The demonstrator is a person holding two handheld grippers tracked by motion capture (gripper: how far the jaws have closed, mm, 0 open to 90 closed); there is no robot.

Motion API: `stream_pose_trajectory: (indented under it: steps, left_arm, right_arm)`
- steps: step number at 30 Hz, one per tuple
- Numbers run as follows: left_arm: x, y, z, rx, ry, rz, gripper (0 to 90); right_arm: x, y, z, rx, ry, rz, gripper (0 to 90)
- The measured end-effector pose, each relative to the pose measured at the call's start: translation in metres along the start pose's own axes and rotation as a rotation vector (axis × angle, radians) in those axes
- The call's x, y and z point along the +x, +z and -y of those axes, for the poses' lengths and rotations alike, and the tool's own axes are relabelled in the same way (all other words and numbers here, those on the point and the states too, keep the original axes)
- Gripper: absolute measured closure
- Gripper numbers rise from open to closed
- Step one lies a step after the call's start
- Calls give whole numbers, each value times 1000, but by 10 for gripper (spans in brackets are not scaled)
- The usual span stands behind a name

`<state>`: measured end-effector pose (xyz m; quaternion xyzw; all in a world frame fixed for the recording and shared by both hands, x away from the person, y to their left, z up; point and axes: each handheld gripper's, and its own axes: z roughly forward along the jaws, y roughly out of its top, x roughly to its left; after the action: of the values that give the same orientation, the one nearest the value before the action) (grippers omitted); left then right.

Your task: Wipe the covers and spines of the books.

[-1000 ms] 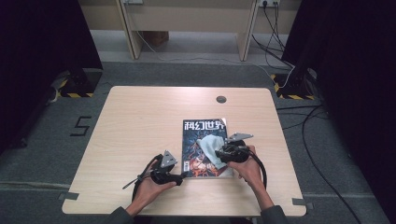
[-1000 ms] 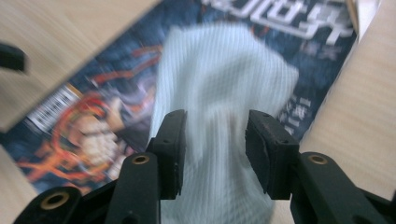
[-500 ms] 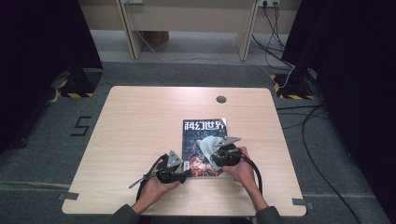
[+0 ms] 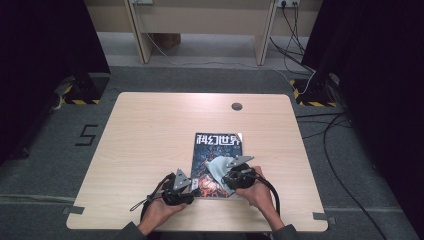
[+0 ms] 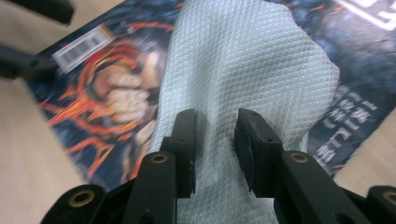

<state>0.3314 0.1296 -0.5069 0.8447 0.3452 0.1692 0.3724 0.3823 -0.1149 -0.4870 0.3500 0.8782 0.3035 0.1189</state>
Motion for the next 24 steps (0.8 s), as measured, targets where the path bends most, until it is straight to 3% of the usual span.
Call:
stream_pose_trajectory:
  steps: [3, 6, 8, 11, 14, 21, 24]
  left_arm:
    - [0, 0, 1, -6, 0, -3, 492]
    - [0, 0, 0, -2, 3, -4, 492]
    - [1, 0, 1, -2, -8, 1, 487]
    - [1, 0, 1, -6, -9, 3, 487]
    - [1, 0, 1, -7, -9, 3, 491]
    - [0, 0, 1, -6, -4, 2, 502]
    - [-1, -1, 2, -9, -8, 6, 512]
  right_arm:
    - [-7, 3, -7, -33, 29, 2, 619]
    - [-8, 0, -17, -70, 4, 8, 594]
    - [-7, 3, -22, -52, -23, 41, 592]
    - [-10, 16, -20, 5, -5, 56, 589]
    - [-16, 18, -19, -14, 4, 43, 604]
    - [-41, 25, -27, -27, 32, 97, 621]
    - [-41, 24, -25, -34, 37, 101, 639]
